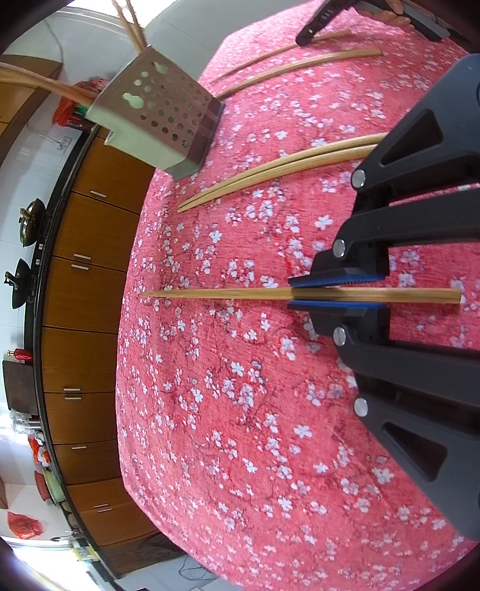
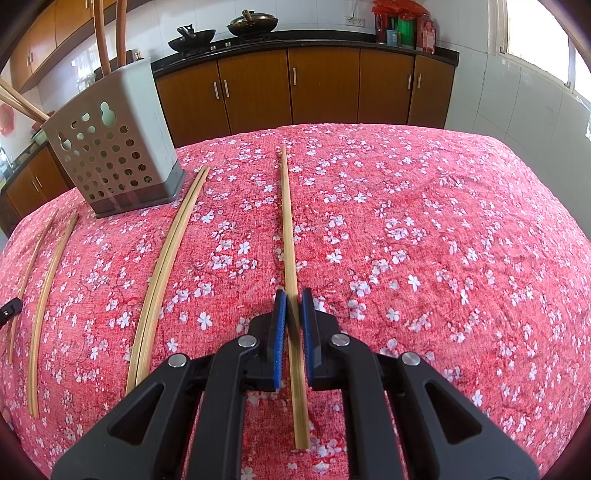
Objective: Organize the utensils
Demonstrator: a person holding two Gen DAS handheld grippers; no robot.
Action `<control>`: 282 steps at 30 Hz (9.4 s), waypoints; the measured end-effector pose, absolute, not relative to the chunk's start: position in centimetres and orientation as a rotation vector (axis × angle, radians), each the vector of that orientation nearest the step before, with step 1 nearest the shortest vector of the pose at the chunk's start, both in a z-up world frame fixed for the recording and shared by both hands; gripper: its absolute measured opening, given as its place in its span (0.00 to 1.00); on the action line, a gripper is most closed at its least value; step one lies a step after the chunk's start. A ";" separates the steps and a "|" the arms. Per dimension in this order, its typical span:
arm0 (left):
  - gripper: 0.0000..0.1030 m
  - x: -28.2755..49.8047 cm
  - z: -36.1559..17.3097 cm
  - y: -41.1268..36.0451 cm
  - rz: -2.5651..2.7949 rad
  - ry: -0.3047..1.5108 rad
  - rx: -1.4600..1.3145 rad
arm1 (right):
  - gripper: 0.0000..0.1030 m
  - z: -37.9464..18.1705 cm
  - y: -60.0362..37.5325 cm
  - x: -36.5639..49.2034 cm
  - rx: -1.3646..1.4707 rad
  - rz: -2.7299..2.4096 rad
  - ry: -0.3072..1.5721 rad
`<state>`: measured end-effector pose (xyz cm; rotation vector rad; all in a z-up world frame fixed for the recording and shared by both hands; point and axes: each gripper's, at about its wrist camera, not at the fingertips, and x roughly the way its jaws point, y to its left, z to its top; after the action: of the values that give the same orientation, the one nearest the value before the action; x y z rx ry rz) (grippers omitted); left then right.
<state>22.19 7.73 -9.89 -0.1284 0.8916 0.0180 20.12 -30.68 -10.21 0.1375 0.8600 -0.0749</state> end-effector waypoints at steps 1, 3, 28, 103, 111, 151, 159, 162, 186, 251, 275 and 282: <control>0.11 21.9 -9.9 7.6 0.021 0.892 -0.115 | 0.08 -10.3 -30.8 20.0 0.141 -0.071 0.860; 0.11 21.1 -9.8 7.5 0.023 0.893 -0.101 | 0.08 -10.2 -31.1 19.6 0.163 -0.056 0.858; 0.08 19.2 5.4 6.8 -0.021 0.587 -0.063 | 0.08 3.4 -30.8 16.4 0.135 -0.017 0.452; 0.33 19.2 -7.0 2.3 -0.135 0.875 -0.155 | 0.09 -9.9 -25.3 19.8 0.126 0.112 0.926; 0.20 19.2 -8.5 0.3 -0.187 0.914 -0.110 | 0.07 -10.2 -27.3 20.3 0.146 0.029 0.910; 0.11 21.8 -9.8 5.3 -0.001 0.893 -0.096 | 0.08 -10.3 -29.6 20.0 0.141 -0.034 0.853; 0.11 21.9 -9.8 5.2 -0.003 0.892 -0.108 | 0.08 -10.3 -29.6 20.0 0.137 -0.038 0.854; 0.11 21.9 -9.8 5.3 -0.003 0.892 -0.110 | 0.08 -10.3 -29.6 19.9 0.134 -0.039 0.854; 0.11 21.8 -9.8 5.4 -0.008 0.890 -0.125 | 0.09 -10.3 -29.5 19.9 0.141 -0.036 0.855; 0.08 18.6 17.4 -2.4 -0.284 0.366 -0.060 | 0.07 15.8 -27.2 15.2 0.212 0.178 0.112; 0.14 27.0 13.5 -4.5 -0.249 0.441 -0.065 | 0.17 11.9 -25.5 21.3 0.211 0.164 0.175; 0.27 24.1 14.9 -1.6 -0.215 0.388 -0.112 | 0.24 12.9 -27.8 19.1 0.221 0.115 0.168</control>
<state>24.13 -1.55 14.91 -0.1116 0.3880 -0.2148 19.06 -27.83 12.88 0.2206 0.1683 0.1146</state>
